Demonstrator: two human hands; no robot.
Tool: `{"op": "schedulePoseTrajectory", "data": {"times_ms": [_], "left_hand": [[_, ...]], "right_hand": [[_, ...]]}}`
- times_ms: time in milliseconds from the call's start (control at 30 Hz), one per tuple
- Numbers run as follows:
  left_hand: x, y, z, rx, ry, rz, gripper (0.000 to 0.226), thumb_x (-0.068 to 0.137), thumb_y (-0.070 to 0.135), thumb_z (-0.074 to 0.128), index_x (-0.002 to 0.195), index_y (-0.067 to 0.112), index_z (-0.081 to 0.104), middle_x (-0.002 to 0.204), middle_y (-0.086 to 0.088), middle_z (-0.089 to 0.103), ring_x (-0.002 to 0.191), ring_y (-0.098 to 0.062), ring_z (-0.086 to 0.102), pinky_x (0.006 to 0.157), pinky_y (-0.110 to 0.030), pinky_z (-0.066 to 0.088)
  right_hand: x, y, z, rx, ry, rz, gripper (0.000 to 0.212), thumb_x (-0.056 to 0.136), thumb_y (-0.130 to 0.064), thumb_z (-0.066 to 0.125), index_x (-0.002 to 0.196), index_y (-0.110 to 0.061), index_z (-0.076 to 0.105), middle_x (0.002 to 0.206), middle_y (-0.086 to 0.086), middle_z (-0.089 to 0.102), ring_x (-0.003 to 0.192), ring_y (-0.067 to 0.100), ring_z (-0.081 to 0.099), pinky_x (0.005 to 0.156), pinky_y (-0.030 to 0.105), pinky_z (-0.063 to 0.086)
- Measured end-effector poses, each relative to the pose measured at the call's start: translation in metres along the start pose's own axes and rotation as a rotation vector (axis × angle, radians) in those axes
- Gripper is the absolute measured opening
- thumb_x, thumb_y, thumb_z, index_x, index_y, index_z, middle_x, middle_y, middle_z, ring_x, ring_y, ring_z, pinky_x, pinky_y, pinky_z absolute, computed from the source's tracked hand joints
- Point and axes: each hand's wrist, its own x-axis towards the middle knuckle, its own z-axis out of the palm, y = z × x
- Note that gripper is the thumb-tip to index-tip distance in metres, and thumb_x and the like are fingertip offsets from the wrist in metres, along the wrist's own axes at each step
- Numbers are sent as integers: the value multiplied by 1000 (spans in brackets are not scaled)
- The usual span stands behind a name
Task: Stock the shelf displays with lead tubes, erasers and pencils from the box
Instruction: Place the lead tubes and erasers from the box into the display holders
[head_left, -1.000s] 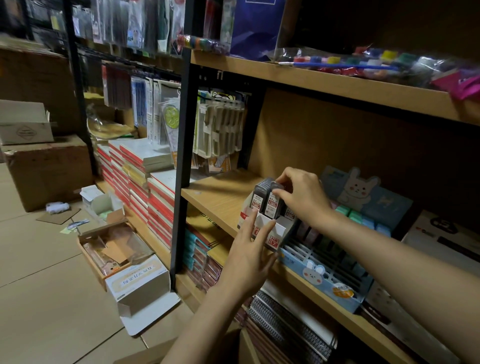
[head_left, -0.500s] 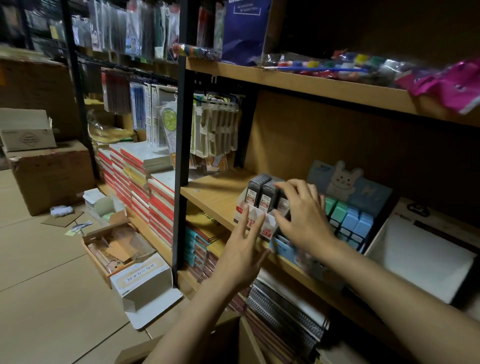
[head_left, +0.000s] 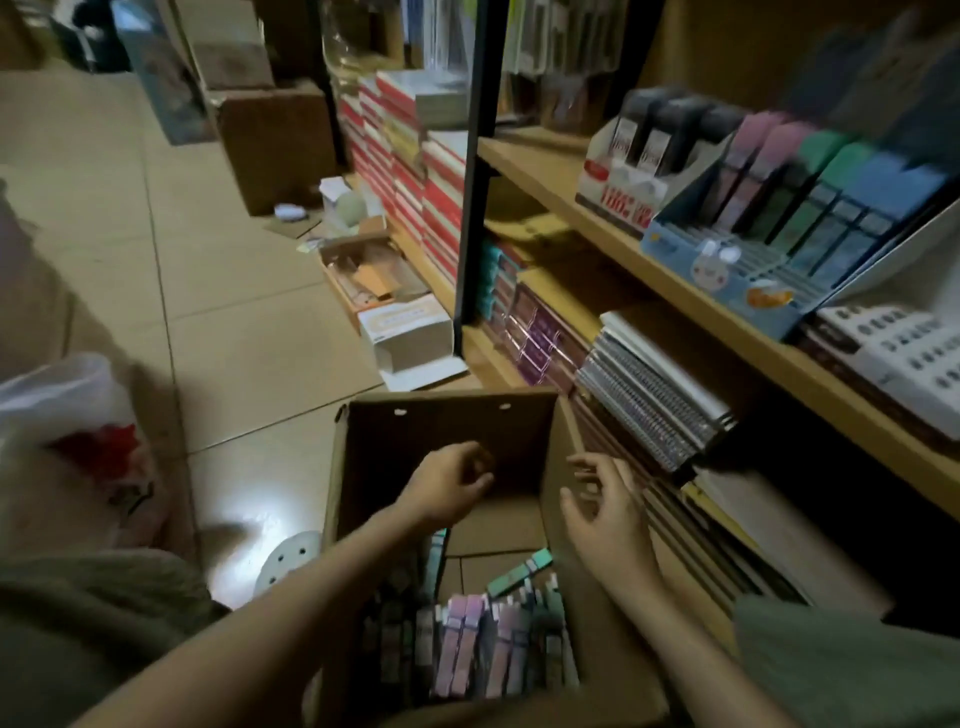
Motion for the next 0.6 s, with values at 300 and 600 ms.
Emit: {"op": "schedulePoseTrajectory", "data": {"times_ms": [300, 600], "left_hand": [[-47, -90, 135, -308, 34, -604, 40, 85, 16, 72, 122, 15, 57, 120, -2, 61, 99, -10, 55, 71, -16, 47], [-39, -117, 157, -95, 26, -564, 26, 81, 7, 68, 85, 28, 55, 88, 10, 61, 81, -6, 58, 72, -23, 52]], "right_hand": [[-19, 80, 85, -283, -653, 388, 43, 86, -22, 71, 127, -17, 55, 124, 5, 58, 104, 20, 59, 86, 30, 51], [-26, 105, 135, -340, -877, 336, 67, 72, -30, 84, 131, -19, 54, 134, 4, 53, 122, 21, 52, 103, 39, 45]]}}
